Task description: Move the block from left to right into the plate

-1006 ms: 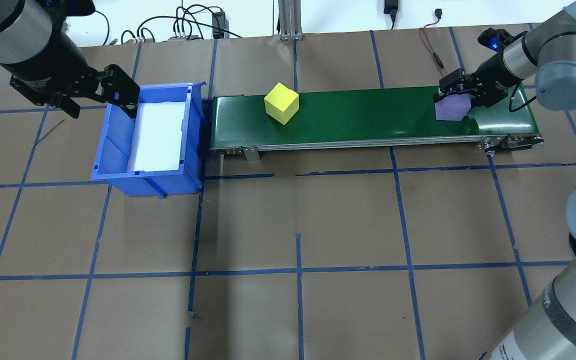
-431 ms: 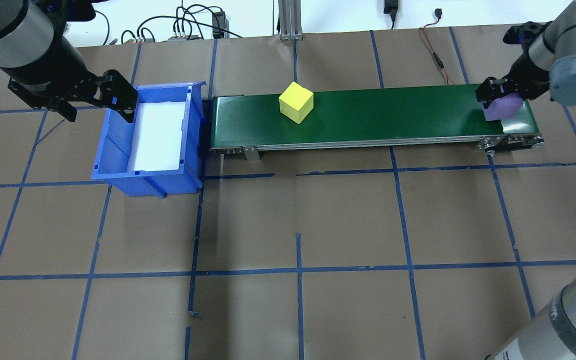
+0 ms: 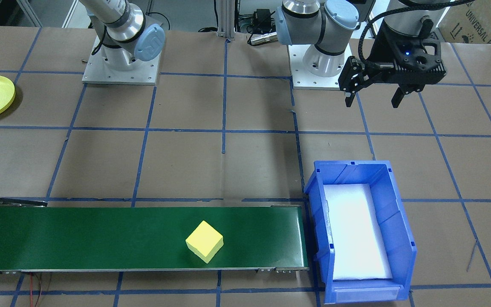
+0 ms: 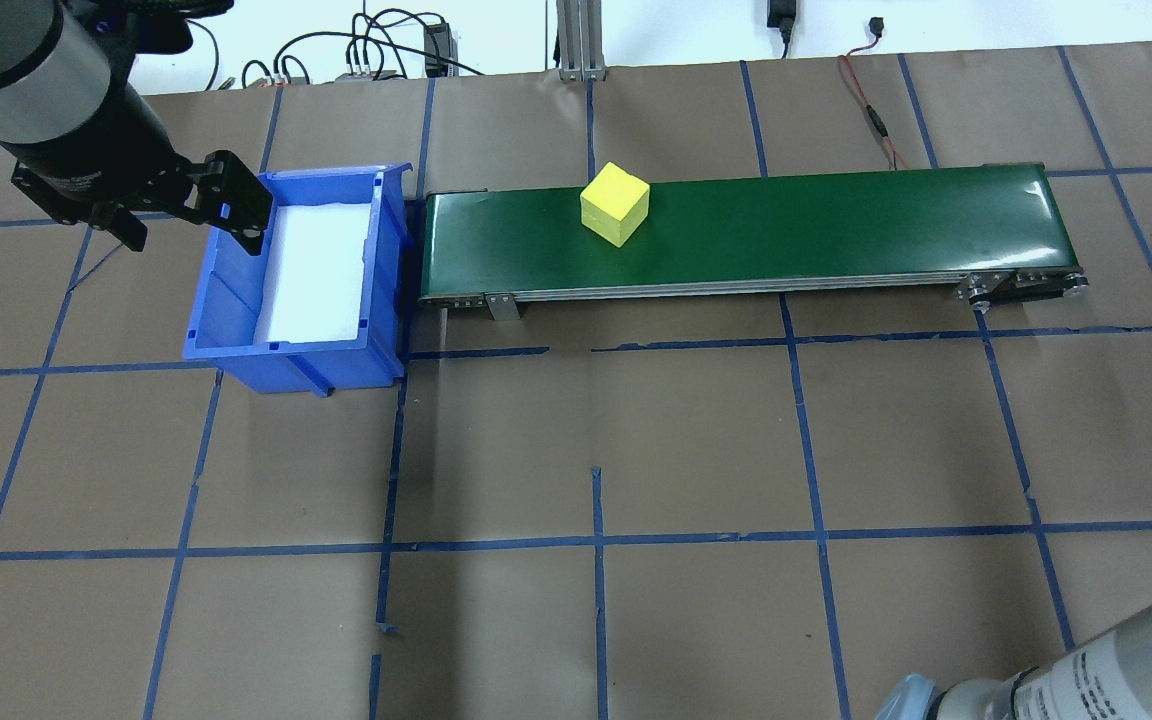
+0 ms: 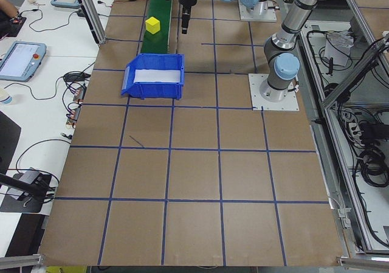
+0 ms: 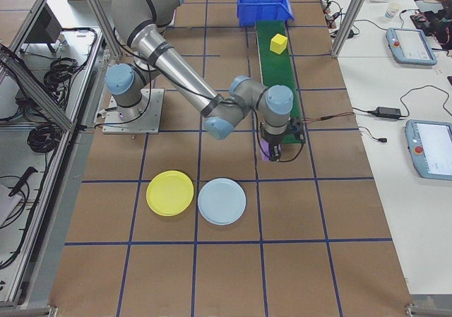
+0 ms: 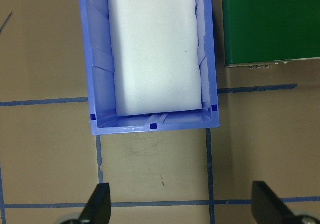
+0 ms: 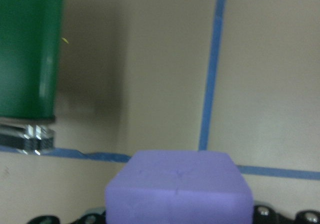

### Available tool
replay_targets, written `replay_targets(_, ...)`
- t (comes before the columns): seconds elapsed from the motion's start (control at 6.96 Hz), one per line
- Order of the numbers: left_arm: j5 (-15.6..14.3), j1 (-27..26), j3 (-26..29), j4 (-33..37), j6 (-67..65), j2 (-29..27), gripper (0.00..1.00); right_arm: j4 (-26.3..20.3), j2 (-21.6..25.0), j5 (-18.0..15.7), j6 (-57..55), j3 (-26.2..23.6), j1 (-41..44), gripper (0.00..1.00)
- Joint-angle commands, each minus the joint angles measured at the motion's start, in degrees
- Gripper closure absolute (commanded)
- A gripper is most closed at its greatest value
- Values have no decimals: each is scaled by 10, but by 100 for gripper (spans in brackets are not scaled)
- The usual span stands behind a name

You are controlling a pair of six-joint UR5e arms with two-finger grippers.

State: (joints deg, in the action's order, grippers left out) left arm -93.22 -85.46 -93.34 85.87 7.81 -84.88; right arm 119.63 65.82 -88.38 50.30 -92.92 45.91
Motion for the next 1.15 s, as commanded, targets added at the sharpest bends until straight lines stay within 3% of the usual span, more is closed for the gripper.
replay_targets(0.0,-3,1,-1,2,0,2,0,-8,13,18,143,-51,-135,76)
replay_targets(0.14,1,-1,-2,1,-1,-5,0,-5,13,22,185,-71,-174,76)
replay_targets(0.29,2,-1,-3,0,0,-1,0,-5,13,21,187,-75,-180,47)
replay_targets(0.43,6,3,-4,-4,2,-5,0,-10,13,31,186,-74,-181,0)
replay_targets(0.72,-2,6,-3,-2,9,4,0,-19,24,33,177,-67,-175,0)
replay_targets(1.01,7,0,-5,-4,11,-7,0,-74,111,32,83,-66,-80,0)
